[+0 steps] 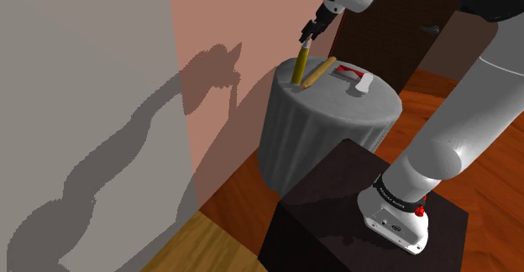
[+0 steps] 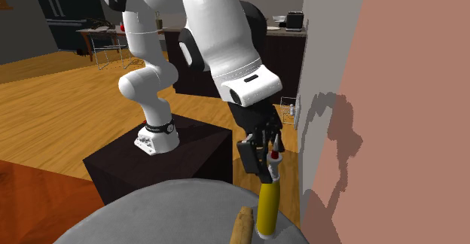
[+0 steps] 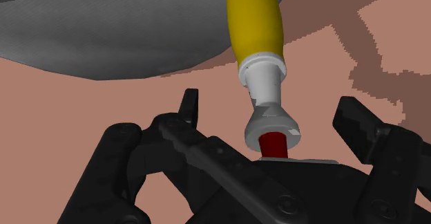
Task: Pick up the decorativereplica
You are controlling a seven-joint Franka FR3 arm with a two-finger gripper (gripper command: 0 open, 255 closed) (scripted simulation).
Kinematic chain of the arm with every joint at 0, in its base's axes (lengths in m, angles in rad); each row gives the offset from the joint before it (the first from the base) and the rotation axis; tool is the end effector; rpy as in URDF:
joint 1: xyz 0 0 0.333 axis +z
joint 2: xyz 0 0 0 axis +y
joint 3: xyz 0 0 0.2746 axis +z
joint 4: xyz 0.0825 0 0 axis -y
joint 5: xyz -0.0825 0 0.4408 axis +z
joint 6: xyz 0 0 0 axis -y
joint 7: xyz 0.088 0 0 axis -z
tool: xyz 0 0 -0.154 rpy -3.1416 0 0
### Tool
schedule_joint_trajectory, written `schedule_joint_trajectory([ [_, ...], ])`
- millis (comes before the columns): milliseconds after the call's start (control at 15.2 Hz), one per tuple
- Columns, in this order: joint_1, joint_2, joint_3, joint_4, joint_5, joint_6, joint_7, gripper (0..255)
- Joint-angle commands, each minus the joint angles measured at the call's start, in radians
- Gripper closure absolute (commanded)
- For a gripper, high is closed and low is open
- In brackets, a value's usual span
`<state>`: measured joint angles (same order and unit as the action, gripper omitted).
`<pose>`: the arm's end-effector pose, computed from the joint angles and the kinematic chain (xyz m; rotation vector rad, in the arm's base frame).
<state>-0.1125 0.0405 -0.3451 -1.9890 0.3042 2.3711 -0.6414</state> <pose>0.5988 -0.2794 0.3704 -3.0547 -0.0064 -0.6409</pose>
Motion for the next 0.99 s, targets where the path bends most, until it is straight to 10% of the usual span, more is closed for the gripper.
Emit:
schedule_joint_trajectory([
  [0,0.0,0.002,0.0,-0.004,0.003,0.007,-0.003,0],
  [66,0.0,0.003,0.0,-0.003,0.003,0.006,-0.002,255],
  [924,0.0,-0.014,-0.001,0.031,-0.018,-0.041,0.019,255],
])
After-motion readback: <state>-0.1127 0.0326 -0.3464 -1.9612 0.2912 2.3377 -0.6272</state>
